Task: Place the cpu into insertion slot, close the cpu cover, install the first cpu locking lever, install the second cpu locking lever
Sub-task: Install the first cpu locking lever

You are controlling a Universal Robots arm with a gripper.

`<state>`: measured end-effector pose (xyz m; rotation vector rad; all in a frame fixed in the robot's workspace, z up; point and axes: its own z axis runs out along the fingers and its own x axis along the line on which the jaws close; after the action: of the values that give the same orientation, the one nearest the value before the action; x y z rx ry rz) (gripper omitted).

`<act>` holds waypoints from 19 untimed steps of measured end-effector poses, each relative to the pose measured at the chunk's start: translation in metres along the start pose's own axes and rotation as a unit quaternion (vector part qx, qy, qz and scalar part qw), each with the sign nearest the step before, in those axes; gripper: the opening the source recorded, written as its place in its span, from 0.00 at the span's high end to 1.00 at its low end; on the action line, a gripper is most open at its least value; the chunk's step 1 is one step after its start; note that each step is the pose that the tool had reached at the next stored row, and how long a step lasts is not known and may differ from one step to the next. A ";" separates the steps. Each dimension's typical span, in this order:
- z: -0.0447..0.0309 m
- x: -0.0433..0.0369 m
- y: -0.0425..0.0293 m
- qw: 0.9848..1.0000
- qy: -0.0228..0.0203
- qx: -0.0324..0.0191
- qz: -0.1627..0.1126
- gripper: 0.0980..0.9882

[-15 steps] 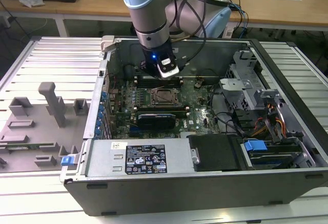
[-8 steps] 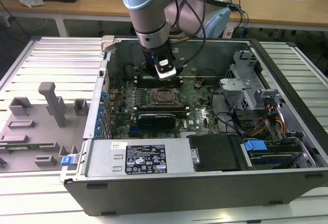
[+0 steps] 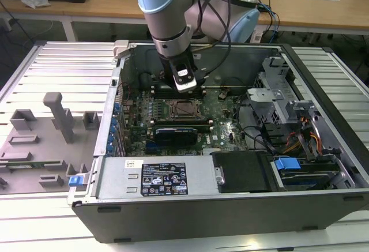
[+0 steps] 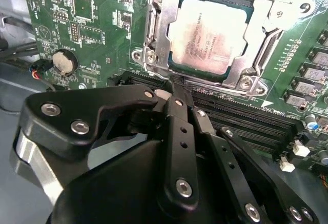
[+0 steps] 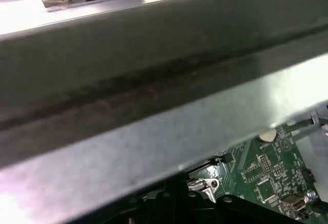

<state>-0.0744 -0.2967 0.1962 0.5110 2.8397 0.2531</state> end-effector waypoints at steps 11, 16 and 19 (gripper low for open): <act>-0.0060 -0.0013 0.0014 1.000 0.000 -0.001 0.002 0.99; -0.0176 -0.0039 0.0040 1.000 -0.005 0.013 -0.002 0.99; -0.0196 -0.0043 0.0044 0.999 -0.011 0.035 -0.008 0.99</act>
<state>-0.0744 -0.2967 0.2166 0.5015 2.8374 0.1458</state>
